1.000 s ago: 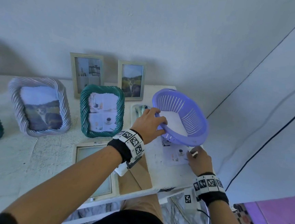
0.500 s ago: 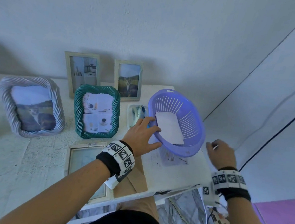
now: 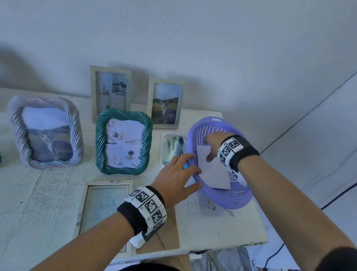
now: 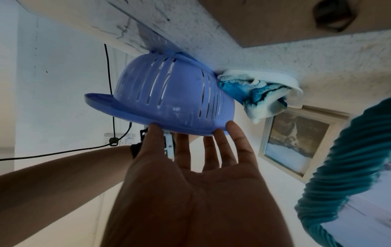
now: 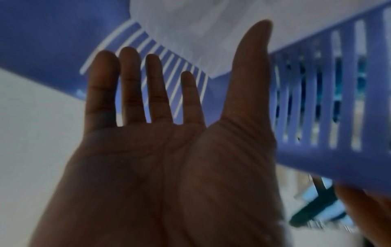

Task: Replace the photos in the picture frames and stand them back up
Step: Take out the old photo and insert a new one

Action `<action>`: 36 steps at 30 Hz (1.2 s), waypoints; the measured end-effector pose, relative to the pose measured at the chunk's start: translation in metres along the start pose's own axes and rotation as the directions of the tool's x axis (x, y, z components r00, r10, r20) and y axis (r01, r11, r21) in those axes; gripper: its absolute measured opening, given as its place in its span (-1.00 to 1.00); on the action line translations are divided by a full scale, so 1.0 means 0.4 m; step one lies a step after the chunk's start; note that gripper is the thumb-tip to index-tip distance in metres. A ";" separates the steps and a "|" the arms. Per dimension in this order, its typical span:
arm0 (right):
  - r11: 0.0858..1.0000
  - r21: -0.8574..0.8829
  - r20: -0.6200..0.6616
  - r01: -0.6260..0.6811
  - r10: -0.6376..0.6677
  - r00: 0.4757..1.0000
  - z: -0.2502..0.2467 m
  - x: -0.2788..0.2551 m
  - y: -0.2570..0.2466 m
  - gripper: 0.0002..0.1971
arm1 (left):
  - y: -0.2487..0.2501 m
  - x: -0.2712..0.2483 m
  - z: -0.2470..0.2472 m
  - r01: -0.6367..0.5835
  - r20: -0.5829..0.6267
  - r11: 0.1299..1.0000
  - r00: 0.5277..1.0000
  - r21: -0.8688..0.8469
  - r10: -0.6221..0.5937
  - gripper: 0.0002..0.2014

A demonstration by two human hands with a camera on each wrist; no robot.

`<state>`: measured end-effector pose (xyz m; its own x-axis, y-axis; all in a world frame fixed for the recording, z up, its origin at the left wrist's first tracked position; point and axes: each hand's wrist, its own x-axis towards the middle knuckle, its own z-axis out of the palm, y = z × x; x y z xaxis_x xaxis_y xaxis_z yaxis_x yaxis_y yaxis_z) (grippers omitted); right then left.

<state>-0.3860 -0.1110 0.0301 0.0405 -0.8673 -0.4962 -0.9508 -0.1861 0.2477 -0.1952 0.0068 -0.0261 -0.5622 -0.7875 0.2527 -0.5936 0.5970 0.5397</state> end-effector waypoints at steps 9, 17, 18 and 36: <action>0.998 -0.054 -0.058 -0.035 0.031 0.998 0.083 0.077 0.016 -0.01 | -0.006 0.001 0.006 -0.006 -0.008 1.000 1.000 0.004 0.006 -0.60; 0.977 0.214 -0.167 -0.015 0.051 0.985 -0.031 -0.024 0.034 -0.85 | -0.002 -0.011 -0.005 0.010 0.009 0.998 1.000 -0.064 -0.010 -0.57; 0.958 0.287 -0.216 -0.007 0.071 0.974 -0.051 -0.049 0.045 -0.83 | 0.001 -0.016 -0.010 0.021 -0.002 0.994 1.000 -0.106 -0.022 -0.57; 0.391 0.688 -0.654 0.611 -0.033 0.756 -0.085 -0.397 -0.328 -0.70 | -0.101 -0.303 -0.296 0.192 -0.194 0.615 0.841 -0.765 -0.504 -0.89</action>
<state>-0.2573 0.0356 0.1046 0.2623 -0.9515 0.1606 -0.5583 -0.2854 -0.7790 -0.0348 0.0600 0.0167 -0.0618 -0.9934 0.0963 -0.0327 0.0985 0.9946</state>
